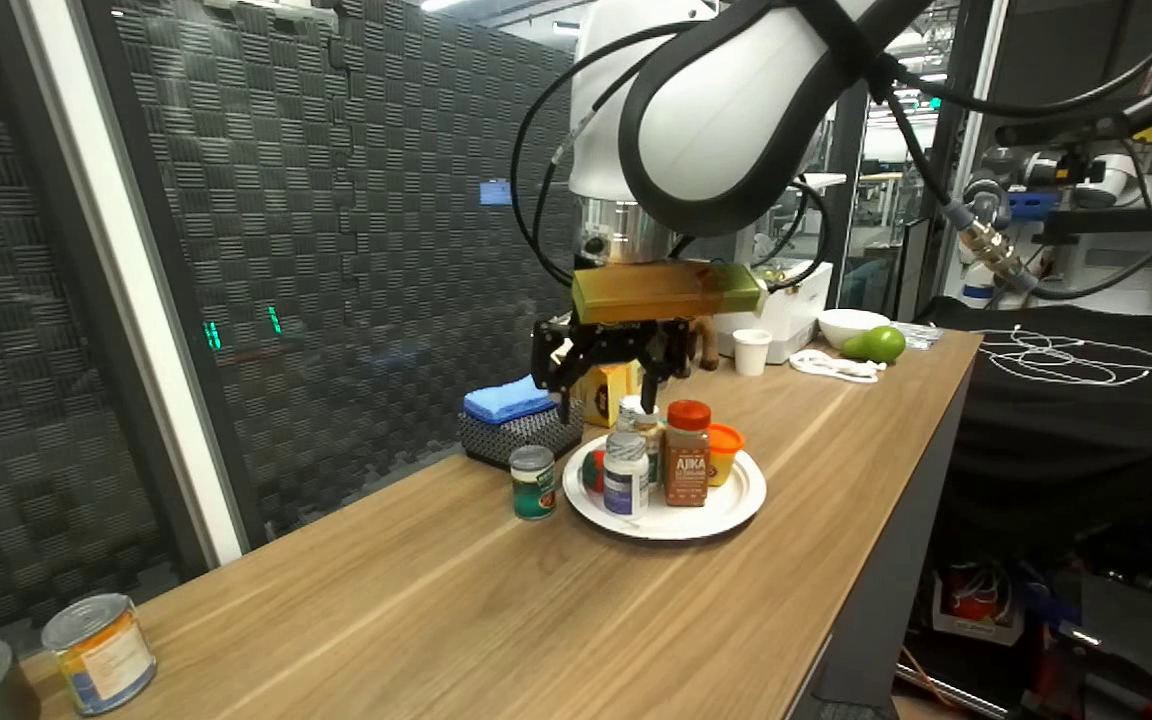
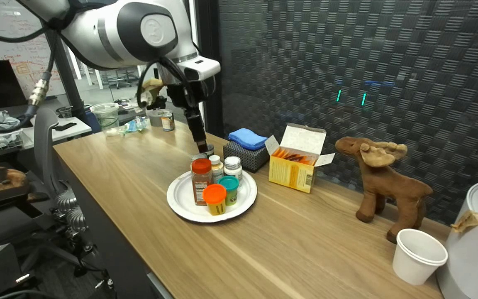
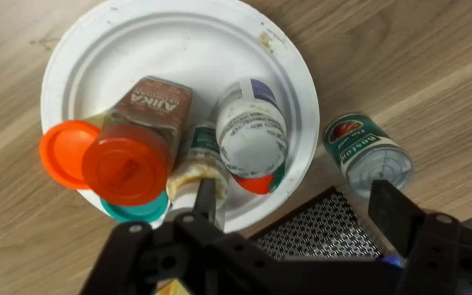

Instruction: Put the plush toy and all the containers on the white plate

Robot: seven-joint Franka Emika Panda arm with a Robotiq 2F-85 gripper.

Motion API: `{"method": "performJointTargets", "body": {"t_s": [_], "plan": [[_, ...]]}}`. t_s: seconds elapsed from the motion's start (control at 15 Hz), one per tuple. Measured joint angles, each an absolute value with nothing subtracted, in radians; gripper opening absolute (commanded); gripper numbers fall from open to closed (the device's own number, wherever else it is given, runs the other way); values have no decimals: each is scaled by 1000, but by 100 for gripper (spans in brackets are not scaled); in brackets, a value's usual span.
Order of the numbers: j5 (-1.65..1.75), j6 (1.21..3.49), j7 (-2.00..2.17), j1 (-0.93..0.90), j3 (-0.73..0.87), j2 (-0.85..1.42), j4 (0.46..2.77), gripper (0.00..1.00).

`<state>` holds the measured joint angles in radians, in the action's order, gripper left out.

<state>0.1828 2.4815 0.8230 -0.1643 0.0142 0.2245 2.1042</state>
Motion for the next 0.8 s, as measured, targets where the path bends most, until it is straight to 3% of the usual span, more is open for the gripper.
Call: {"method": "performJointTargets", "body": {"t_s": [0.8], "plan": [[167,2438,489,-181,-40,418,1902,100]]}}
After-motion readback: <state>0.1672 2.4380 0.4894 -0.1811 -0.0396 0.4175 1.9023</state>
